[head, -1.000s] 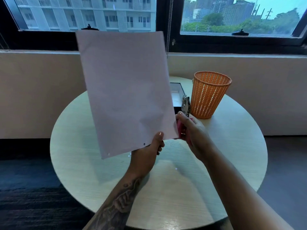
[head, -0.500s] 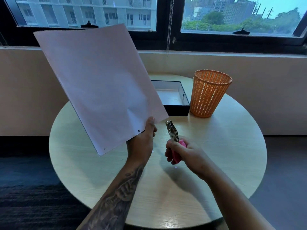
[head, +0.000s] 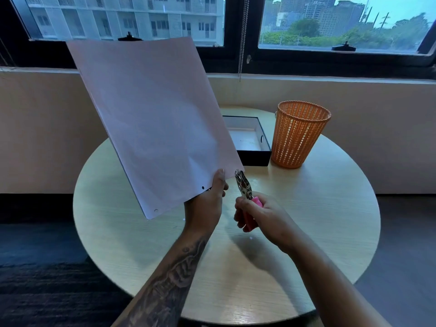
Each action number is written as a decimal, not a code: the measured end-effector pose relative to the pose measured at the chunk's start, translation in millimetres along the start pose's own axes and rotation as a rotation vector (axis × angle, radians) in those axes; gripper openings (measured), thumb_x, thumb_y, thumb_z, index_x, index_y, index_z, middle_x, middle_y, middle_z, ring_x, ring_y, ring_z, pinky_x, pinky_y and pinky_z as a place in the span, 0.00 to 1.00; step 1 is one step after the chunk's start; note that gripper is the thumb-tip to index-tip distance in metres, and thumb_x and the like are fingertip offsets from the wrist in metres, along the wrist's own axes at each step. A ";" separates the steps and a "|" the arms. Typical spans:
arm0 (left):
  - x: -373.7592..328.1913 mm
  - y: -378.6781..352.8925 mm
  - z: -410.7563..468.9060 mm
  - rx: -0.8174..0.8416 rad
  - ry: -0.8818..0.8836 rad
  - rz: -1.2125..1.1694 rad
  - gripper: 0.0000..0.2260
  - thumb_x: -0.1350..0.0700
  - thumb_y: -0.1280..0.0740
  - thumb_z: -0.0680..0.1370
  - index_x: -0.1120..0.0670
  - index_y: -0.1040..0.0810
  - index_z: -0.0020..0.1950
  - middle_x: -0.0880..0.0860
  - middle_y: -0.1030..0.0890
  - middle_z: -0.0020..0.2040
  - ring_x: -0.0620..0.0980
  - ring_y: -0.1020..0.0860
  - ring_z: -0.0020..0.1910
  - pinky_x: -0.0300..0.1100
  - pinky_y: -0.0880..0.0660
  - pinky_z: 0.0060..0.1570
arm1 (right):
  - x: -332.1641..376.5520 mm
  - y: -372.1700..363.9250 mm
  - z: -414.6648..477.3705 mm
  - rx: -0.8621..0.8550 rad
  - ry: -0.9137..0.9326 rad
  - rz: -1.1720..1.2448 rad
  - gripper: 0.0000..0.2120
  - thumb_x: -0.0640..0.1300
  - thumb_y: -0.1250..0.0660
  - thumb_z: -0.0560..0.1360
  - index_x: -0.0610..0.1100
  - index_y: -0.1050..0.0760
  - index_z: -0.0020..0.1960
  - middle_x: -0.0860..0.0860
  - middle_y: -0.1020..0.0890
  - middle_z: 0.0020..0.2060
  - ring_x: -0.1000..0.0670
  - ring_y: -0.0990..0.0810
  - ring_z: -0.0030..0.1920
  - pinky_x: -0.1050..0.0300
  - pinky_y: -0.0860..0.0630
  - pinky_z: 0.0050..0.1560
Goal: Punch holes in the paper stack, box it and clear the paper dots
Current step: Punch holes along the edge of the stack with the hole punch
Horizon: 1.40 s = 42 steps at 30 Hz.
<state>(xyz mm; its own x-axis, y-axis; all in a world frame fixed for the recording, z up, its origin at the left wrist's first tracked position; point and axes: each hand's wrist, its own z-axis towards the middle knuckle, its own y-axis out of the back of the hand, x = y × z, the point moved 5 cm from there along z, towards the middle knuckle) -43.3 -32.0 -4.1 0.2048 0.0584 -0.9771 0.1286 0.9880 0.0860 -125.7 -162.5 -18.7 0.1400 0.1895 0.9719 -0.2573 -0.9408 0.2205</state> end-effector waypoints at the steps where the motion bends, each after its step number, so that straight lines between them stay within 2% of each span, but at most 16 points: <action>1: -0.3 -0.5 -0.1 -0.003 0.001 -0.021 0.20 0.44 0.35 0.81 0.55 0.20 0.36 0.44 0.19 0.31 0.40 0.22 0.32 0.44 0.21 0.43 | 0.4 -0.3 0.3 -0.005 0.000 0.000 0.13 0.45 0.36 0.82 0.33 0.25 0.50 0.42 0.16 0.38 0.46 0.18 0.38 0.49 0.22 0.41; 4: -0.4 -1.4 0.3 -0.005 0.004 -0.042 0.20 0.45 0.35 0.81 0.57 0.20 0.37 0.46 0.19 0.32 0.41 0.21 0.33 0.49 0.20 0.45 | 1.4 -1.2 0.9 -0.012 -0.007 0.003 0.13 0.45 0.36 0.82 0.33 0.24 0.49 0.43 0.16 0.38 0.46 0.18 0.37 0.49 0.22 0.40; 8: -0.8 -1.1 0.4 -0.011 0.016 -0.082 0.19 0.46 0.34 0.81 0.58 0.20 0.37 0.47 0.19 0.32 0.42 0.21 0.33 0.51 0.20 0.45 | 2.7 -2.2 1.0 -0.013 -0.011 0.008 0.12 0.45 0.36 0.82 0.38 0.23 0.46 0.44 0.17 0.36 0.45 0.19 0.36 0.49 0.22 0.39; 11: -0.7 -1.4 0.3 -0.006 0.019 -0.087 0.18 0.46 0.34 0.81 0.57 0.20 0.37 0.46 0.19 0.32 0.42 0.21 0.33 0.52 0.20 0.45 | 4.1 -3.0 0.6 -0.020 -0.021 0.012 0.12 0.45 0.36 0.82 0.37 0.23 0.46 0.44 0.18 0.35 0.45 0.19 0.35 0.49 0.22 0.38; 22: 7.5 -2.0 1.4 -0.002 0.058 -0.083 0.17 0.46 0.34 0.81 0.54 0.19 0.36 0.45 0.19 0.31 0.41 0.21 0.33 0.50 0.20 0.44 | 1.9 -7.2 2.1 -0.021 -0.068 -0.003 0.16 0.49 0.36 0.82 0.35 0.24 0.45 0.43 0.21 0.33 0.44 0.22 0.32 0.49 0.25 0.33; 26: 19.3 -0.2 1.9 -0.008 0.084 -0.040 0.19 0.45 0.35 0.81 0.54 0.20 0.35 0.44 0.20 0.29 0.41 0.23 0.30 0.43 0.23 0.40 | -3.0 -8.2 5.6 0.005 -0.135 -0.030 0.17 0.51 0.37 0.82 0.37 0.24 0.44 0.44 0.21 0.31 0.44 0.23 0.30 0.51 0.26 0.31; 30: 38.4 0.2 3.0 -0.025 0.167 -0.041 0.18 0.45 0.34 0.80 0.54 0.20 0.35 0.43 0.21 0.27 0.44 0.24 0.30 0.41 0.25 0.34 | -7.9 -10.0 9.6 0.041 -0.225 -0.071 0.17 0.52 0.37 0.82 0.39 0.24 0.43 0.44 0.21 0.30 0.45 0.24 0.27 0.54 0.27 0.28; 32: 45.3 0.8 3.2 -0.023 0.197 0.000 0.19 0.43 0.34 0.80 0.52 0.19 0.34 0.43 0.20 0.27 0.42 0.23 0.29 0.43 0.23 0.38 | -9.7 -9.7 11.5 0.056 -0.274 -0.094 0.18 0.53 0.36 0.81 0.39 0.24 0.42 0.43 0.21 0.31 0.44 0.24 0.27 0.55 0.27 0.27; 35: 51.5 2.1 3.2 -0.008 0.206 0.050 0.20 0.43 0.34 0.80 0.53 0.20 0.32 0.45 0.19 0.29 0.44 0.20 0.32 0.46 0.23 0.43 | -11.5 -8.0 13.6 0.071 -0.334 -0.134 0.19 0.53 0.35 0.81 0.39 0.23 0.41 0.43 0.21 0.30 0.44 0.25 0.27 0.55 0.26 0.28; 39: 53.9 2.5 1.0 0.007 0.188 0.055 0.17 0.46 0.33 0.80 0.54 0.19 0.36 0.47 0.18 0.32 0.47 0.19 0.32 0.46 0.22 0.42 | -15.1 -6.1 17.1 0.105 -0.399 -0.192 0.19 0.54 0.34 0.80 0.38 0.21 0.42 0.42 0.21 0.31 0.44 0.25 0.27 0.55 0.25 0.28; 42: 55.9 2.3 1.3 0.010 0.160 0.019 0.13 0.50 0.33 0.80 0.53 0.19 0.38 0.46 0.19 0.30 0.49 0.21 0.30 0.48 0.22 0.39 | -19.3 -3.9 20.6 0.124 -0.424 -0.236 0.19 0.54 0.34 0.79 0.39 0.21 0.42 0.42 0.21 0.31 0.44 0.24 0.26 0.56 0.25 0.28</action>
<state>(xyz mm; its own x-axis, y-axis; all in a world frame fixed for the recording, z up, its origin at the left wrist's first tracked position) -30.3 -26.7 -58.2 0.0498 0.0999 -0.9938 0.1360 0.9850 0.1059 -107.7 -168.3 -40.1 0.5637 0.2943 0.7718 -0.0599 -0.9173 0.3936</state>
